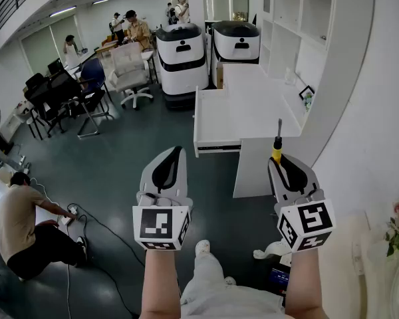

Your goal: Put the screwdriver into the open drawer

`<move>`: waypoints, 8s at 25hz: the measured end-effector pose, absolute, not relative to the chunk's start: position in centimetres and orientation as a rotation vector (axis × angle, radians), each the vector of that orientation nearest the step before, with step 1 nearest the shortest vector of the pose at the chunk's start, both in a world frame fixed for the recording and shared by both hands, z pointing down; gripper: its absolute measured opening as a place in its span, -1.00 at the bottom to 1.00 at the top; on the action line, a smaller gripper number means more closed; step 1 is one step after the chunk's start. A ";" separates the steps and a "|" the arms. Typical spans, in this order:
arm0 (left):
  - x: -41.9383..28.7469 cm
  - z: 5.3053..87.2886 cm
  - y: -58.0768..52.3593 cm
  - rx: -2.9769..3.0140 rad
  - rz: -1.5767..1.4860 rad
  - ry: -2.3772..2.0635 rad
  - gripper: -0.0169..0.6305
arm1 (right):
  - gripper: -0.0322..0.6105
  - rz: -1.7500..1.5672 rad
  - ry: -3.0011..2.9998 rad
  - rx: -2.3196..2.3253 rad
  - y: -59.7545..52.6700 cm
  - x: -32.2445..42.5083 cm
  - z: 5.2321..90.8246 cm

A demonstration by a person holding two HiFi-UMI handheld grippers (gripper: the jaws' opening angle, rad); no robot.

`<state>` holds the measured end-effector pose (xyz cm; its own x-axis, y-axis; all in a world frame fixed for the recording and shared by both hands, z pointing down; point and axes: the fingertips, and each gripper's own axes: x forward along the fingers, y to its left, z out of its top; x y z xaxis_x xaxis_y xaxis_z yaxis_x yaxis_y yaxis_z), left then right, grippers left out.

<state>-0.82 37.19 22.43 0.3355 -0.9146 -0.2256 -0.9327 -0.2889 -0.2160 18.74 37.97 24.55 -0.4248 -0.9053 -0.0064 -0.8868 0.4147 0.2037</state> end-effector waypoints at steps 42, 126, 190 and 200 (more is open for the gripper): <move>-6.3 24.8 2.4 -2.361 0.042 1.697 -0.92 | -0.66 -0.091 -2.531 1.595 4.3 14.6 27.5; -12.2 45.0 -33.4 -2.723 -0.338 1.812 -0.92 | -0.66 0.578 -2.212 1.351 -29.4 7.5 51.9; -12.7 51.7 -32.0 -2.853 -0.483 1.780 -0.92 | -0.23 1.006 -1.668 1.174 -24.0 5.2 75.7; -12.5 50.5 -32.4 -2.897 -0.398 1.713 -0.92 | -0.11 1.002 -1.732 1.239 -24.7 4.8 72.3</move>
<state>-12.46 -32.38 50.46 0.4699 -0.8220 0.3216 -0.8796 -0.4666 0.0927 4.77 -24.65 72.33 -0.2327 -0.3590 0.9039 -0.9625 0.2181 -0.1612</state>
